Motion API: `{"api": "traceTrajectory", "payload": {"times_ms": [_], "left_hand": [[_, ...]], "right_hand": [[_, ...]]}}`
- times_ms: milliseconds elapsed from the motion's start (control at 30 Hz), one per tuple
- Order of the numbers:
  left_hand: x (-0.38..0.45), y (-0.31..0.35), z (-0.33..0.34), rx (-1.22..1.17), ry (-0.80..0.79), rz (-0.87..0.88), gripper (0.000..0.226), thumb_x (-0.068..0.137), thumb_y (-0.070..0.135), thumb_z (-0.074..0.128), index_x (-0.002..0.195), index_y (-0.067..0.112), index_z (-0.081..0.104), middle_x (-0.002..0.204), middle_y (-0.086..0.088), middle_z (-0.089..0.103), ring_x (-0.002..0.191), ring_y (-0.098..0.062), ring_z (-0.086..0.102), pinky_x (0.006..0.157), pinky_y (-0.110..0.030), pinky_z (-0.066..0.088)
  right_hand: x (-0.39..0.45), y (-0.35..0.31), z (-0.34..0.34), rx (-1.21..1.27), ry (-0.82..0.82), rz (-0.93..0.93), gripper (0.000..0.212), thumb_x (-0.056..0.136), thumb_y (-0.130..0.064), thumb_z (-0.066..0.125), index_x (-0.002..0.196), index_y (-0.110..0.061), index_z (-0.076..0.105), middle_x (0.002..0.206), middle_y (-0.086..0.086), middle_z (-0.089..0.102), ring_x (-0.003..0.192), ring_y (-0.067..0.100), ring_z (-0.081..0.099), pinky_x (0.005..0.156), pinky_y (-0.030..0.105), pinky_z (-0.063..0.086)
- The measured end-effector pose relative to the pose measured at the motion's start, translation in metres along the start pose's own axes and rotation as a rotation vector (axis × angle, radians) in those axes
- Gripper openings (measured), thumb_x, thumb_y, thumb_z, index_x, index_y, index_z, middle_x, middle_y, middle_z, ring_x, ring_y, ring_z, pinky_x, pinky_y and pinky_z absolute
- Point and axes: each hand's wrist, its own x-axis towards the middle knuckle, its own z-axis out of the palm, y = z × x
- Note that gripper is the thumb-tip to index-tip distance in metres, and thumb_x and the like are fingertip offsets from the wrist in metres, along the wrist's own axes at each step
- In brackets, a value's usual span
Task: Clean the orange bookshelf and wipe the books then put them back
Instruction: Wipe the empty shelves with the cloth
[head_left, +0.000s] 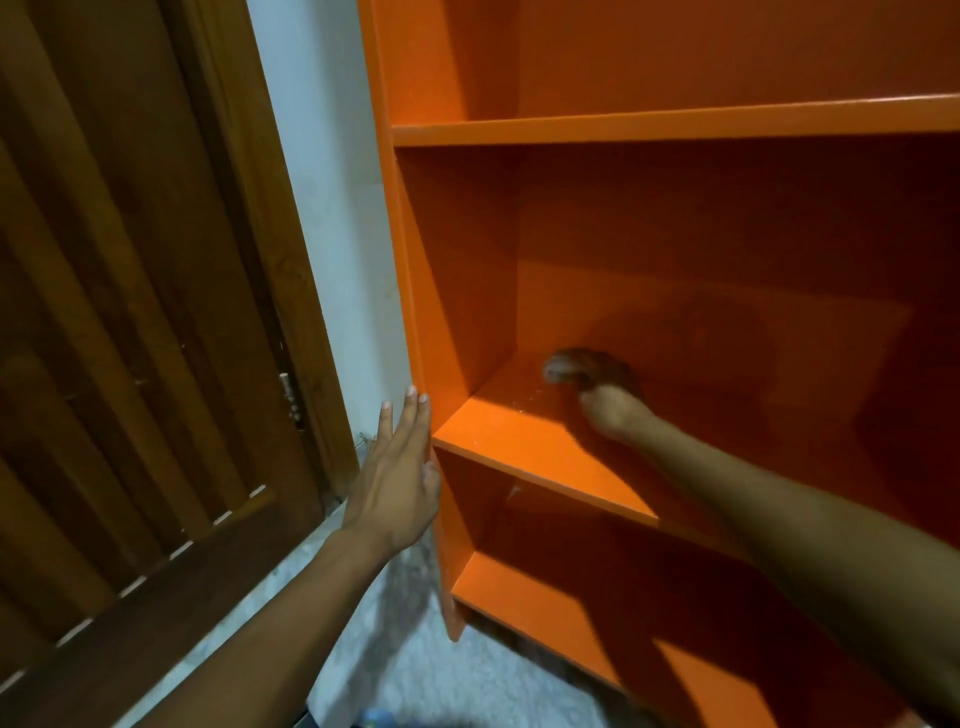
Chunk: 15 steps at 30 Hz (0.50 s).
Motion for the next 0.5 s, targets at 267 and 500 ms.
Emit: {"api": "traceTrajectory", "payload": {"times_ms": [267,500], "left_hand": [[0.004,-0.012,0.002,-0.031,0.030,0.038,0.073,0.104,0.021,0.043,0.157,0.030,-0.007,0.163,0.015,-0.013,0.151,-0.014,-0.018,0.117,-0.038,0.017],[0.000,-0.008,-0.003,-0.107,0.011,0.036,0.072,0.103,0.009,0.040,0.158,0.027,-0.002,0.165,0.013,-0.008,0.151,-0.016,-0.015,0.123,-0.045,0.019]], "right_hand": [[0.049,0.042,0.029,-0.339,-0.007,0.317,0.043,0.101,-0.019,0.047,0.144,-0.017,0.049,0.150,0.013,0.044,0.137,0.033,0.041,0.113,0.038,0.033],[0.069,-0.017,0.065,-0.341,-0.277,0.247,0.063,0.100,-0.059,0.016,0.148,-0.025,0.039,0.154,0.006,0.038,0.139,0.029,0.039,0.112,0.040,0.033]]}}
